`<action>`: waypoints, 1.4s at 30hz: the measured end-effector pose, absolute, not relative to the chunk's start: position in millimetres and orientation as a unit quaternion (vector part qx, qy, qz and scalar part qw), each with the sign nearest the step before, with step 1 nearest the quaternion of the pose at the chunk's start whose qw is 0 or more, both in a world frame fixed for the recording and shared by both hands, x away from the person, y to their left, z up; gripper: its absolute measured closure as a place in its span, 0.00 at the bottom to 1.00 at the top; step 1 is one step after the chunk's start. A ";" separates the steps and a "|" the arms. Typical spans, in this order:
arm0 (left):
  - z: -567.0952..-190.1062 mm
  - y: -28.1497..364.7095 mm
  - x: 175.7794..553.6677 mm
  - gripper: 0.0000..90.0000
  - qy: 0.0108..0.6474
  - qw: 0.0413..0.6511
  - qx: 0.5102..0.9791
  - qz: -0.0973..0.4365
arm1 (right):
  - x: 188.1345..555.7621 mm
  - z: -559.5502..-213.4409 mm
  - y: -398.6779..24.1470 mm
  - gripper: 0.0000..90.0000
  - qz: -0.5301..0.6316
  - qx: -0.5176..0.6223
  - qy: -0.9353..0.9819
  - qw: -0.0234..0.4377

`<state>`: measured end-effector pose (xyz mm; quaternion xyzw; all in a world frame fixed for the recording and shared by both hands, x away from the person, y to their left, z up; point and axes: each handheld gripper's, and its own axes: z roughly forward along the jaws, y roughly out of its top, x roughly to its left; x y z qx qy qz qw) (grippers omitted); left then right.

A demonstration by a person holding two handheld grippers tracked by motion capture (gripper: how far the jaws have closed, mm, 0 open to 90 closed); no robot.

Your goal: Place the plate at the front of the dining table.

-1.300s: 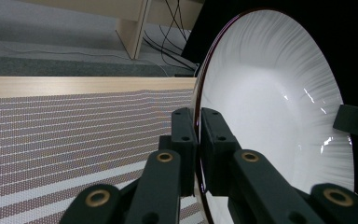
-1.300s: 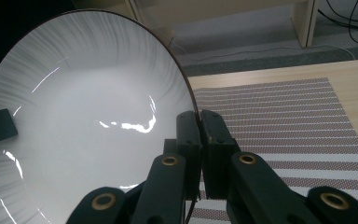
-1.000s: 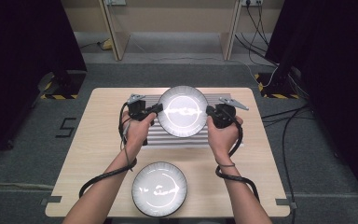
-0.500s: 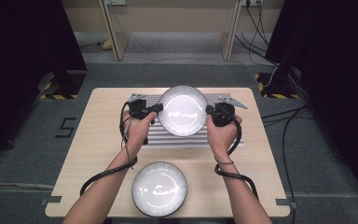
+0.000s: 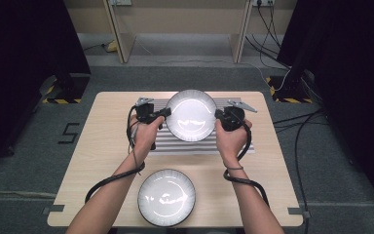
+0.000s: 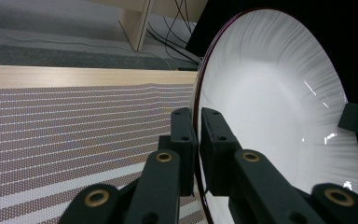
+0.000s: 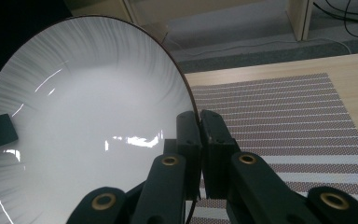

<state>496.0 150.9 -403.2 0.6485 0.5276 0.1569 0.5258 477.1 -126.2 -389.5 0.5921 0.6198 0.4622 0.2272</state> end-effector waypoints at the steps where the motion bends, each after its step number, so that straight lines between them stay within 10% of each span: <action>1: -403.5 150.8 496.3 0.93 0.528 0.525 0.648 0.156 | 477.5 -389.8 -126.4 0.97 0.462 0.592 0.620 0.227; 42: -421.7 155.2 502.7 0.93 0.546 0.507 0.650 0.150 | 486.2 -404.8 -118.9 0.97 0.444 0.596 0.632 0.220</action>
